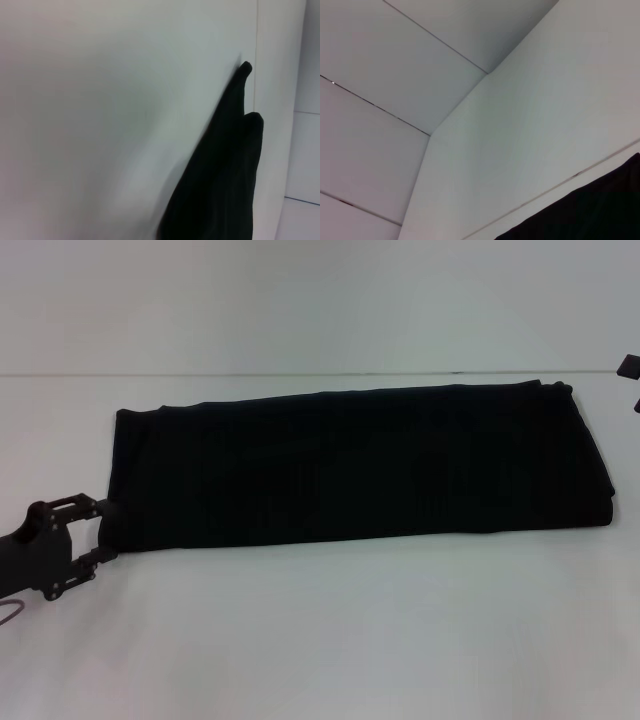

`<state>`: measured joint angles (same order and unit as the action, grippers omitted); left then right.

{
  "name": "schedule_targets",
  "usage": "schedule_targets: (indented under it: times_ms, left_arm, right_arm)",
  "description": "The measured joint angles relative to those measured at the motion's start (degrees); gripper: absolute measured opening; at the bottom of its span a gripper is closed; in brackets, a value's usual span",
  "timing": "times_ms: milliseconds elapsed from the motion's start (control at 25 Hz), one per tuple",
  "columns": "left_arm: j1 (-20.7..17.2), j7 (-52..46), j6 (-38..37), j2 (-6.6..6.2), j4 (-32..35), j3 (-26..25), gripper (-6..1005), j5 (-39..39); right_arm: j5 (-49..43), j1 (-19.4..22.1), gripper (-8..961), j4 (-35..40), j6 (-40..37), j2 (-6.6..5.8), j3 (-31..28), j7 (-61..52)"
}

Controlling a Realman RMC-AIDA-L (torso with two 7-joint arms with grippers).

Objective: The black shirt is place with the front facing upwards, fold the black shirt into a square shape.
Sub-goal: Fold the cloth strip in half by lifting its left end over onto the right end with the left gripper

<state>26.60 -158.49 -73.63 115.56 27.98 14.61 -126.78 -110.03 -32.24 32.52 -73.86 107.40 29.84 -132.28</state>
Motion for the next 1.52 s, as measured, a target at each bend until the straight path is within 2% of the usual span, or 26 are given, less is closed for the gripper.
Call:
schedule_targets:
  times_ms: [320, 520, 640, 840, 1080, 1520]
  left_arm:
    - [-0.40, 0.19, 1.00, 0.21, -0.05, 0.00, 570, -0.05]
    - [-0.42, 0.99, 1.54, 0.23, -0.11, 0.31, 439, -0.03]
    - [-0.40, 1.36, 1.56, 0.22, -0.12, 0.34, 443, -0.03]
    - [-0.41, 1.49, 1.67, 0.42, -0.20, 0.41, 555, -0.05]
    - [-0.42, 1.01, 3.07, 0.28, -1.68, 0.34, 588, -0.11]
    - [0.35, 0.42, 6.35, 0.55, -3.09, 0.09, 581, 0.16]
  right_arm:
    - [0.06, -0.03, 849, -0.01, 0.21, 0.00, -0.05, 0.02]
    - [0.08, -0.01, 848, -0.01, 0.22, 0.00, -0.05, 0.01]
    - [0.08, -0.01, 848, -0.01, 0.29, 0.00, -0.09, 0.01]
    - [0.08, 0.00, 848, 0.00, 0.39, 0.00, -0.14, 0.01]
    - [0.08, 0.08, 848, 0.00, 0.39, 0.00, -0.14, 0.01]
    - [0.09, 0.50, 810, -0.01, 0.31, 0.08, -0.13, 0.01]
